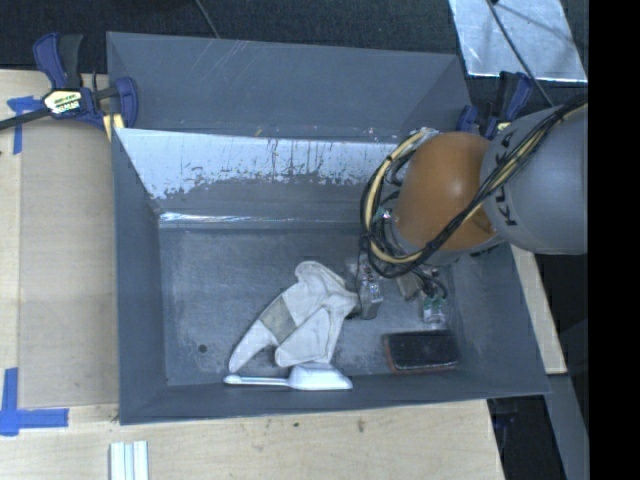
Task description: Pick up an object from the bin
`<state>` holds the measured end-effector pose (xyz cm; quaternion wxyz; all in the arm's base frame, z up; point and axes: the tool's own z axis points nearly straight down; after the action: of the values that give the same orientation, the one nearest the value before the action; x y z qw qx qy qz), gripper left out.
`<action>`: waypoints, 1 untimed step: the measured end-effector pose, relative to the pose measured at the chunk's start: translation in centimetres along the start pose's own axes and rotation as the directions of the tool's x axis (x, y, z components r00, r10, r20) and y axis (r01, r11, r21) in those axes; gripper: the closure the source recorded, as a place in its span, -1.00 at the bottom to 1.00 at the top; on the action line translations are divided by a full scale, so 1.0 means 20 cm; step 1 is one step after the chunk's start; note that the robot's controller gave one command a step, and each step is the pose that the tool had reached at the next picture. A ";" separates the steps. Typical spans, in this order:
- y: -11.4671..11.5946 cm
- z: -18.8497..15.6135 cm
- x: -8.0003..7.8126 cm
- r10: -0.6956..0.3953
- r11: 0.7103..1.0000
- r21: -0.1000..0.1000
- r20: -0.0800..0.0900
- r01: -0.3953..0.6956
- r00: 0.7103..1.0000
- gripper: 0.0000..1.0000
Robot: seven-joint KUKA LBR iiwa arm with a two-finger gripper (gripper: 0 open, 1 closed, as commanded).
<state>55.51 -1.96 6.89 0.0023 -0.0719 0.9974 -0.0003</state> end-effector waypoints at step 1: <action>-0.01 -0.01 -0.02 -0.028 1.000 0.000 0.002 0.028 1.000 1.00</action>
Offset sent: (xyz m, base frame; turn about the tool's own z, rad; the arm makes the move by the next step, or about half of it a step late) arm 0.0116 -0.0277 0.0682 -0.0423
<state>55.91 -2.00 7.05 0.0032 -0.0857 0.9963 -0.0004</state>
